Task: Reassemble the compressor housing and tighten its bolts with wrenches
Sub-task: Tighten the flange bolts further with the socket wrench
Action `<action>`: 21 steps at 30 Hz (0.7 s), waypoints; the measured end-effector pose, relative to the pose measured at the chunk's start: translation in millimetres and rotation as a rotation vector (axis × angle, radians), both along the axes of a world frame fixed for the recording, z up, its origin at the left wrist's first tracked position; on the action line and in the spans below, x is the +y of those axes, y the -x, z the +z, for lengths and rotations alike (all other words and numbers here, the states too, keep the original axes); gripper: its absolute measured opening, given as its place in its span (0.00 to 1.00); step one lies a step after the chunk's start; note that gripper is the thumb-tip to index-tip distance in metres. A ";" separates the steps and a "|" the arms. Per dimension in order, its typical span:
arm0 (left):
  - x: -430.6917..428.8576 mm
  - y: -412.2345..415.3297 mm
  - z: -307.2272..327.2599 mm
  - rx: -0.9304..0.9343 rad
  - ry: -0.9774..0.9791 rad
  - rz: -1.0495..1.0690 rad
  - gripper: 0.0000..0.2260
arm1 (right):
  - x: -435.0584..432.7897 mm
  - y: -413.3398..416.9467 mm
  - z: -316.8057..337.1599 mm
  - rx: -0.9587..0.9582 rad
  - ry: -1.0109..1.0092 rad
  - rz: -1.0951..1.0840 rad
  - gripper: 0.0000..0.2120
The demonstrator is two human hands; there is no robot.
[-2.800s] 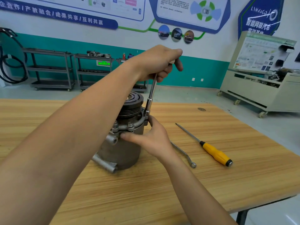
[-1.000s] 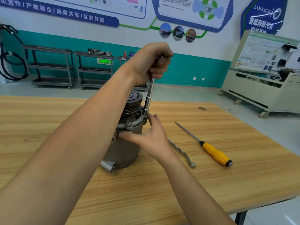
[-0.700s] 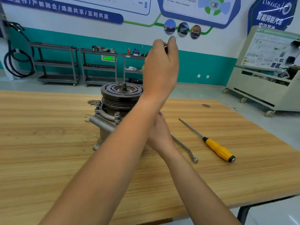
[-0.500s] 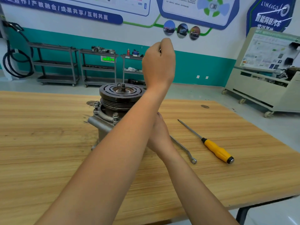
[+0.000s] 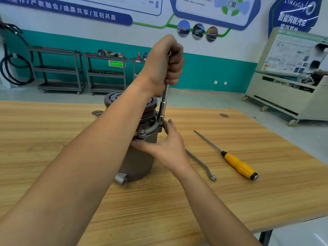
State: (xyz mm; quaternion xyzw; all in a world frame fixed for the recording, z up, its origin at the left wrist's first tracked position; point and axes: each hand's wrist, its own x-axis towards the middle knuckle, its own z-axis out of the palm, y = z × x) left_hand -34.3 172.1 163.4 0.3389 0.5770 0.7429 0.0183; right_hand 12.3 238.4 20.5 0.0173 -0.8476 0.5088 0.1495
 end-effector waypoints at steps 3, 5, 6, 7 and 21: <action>-3.4 1.4 2.2 -0.033 0.006 -0.086 0.21 | -0.7 0.3 -2.5 0.018 0.046 0.007 0.52; 0.4 -0.4 4.8 -0.066 0.026 -0.032 0.19 | -1.7 -0.2 -3.2 0.008 0.069 0.006 0.52; 4.0 -2.9 5.5 -0.083 0.037 0.043 0.19 | -2.0 -0.6 -3.3 0.001 0.068 0.004 0.52; 8.4 -6.5 5.8 -0.095 0.049 0.145 0.18 | -2.2 -0.8 -2.7 -0.004 0.063 0.003 0.52; 39.2 -15.9 -18.7 0.032 -0.343 0.901 0.18 | -6.2 0.8 7.0 -0.090 -0.044 -0.002 0.28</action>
